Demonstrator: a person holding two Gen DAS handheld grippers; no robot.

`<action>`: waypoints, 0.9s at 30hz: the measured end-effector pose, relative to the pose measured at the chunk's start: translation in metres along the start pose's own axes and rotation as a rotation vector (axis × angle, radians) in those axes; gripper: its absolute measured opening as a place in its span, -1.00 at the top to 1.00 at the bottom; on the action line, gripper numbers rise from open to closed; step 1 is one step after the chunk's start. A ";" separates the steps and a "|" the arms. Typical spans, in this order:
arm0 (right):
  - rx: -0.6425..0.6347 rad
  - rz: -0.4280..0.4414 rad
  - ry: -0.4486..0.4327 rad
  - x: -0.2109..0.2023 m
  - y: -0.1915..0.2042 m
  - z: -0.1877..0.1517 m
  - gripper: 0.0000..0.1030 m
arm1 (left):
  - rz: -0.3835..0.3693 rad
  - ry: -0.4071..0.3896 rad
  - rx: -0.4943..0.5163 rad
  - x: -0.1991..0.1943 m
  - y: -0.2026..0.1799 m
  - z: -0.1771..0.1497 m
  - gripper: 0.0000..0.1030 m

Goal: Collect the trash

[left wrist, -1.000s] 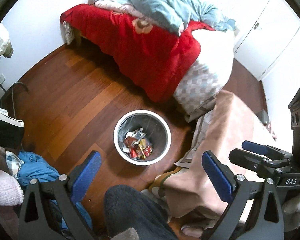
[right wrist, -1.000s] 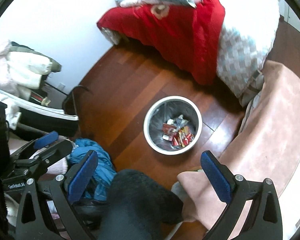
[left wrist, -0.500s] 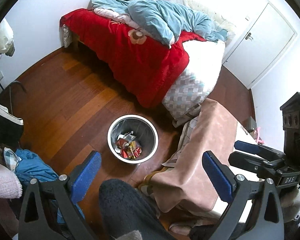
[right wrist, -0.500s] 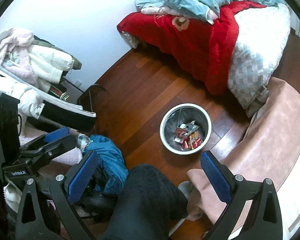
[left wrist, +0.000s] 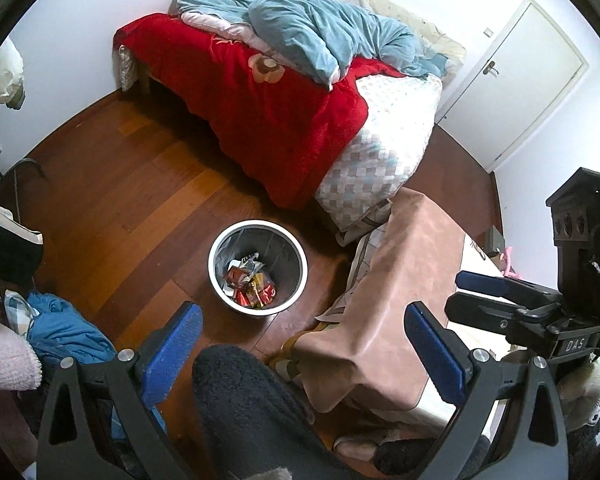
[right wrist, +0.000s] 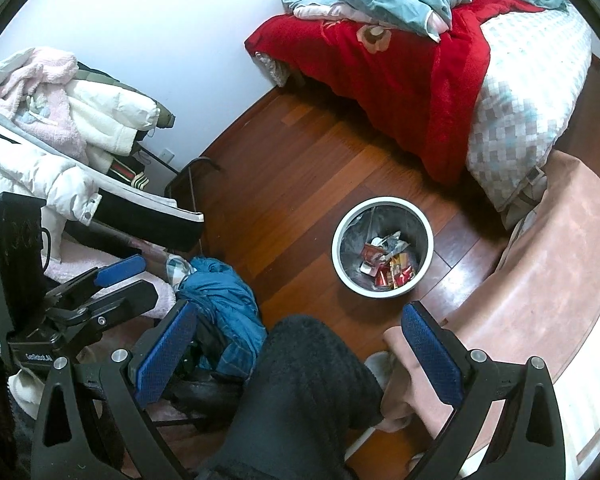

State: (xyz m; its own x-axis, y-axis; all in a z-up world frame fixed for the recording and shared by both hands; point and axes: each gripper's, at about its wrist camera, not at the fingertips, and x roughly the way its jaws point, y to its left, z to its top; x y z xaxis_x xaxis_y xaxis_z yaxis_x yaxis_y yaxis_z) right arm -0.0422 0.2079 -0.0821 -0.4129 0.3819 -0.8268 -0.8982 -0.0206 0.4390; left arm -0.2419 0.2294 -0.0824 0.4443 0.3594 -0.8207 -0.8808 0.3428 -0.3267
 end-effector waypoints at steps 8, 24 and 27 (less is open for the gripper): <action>-0.005 0.001 -0.001 -0.003 0.002 -0.003 -1.00 | 0.000 -0.011 0.001 -0.007 -0.002 -0.001 -1.00; -0.006 0.001 -0.006 -0.016 0.005 -0.004 -1.00 | -0.016 -0.017 0.009 -0.011 -0.012 -0.003 -1.00; -0.008 -0.002 -0.007 -0.017 0.005 -0.002 -1.00 | -0.019 -0.018 0.014 -0.013 -0.014 -0.003 -1.00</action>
State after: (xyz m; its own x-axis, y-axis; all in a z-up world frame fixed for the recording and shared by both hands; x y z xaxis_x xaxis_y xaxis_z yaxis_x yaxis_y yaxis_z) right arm -0.0402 0.1992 -0.0663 -0.4101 0.3884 -0.8252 -0.9003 -0.0275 0.4344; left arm -0.2356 0.2170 -0.0689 0.4637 0.3686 -0.8057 -0.8700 0.3614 -0.3354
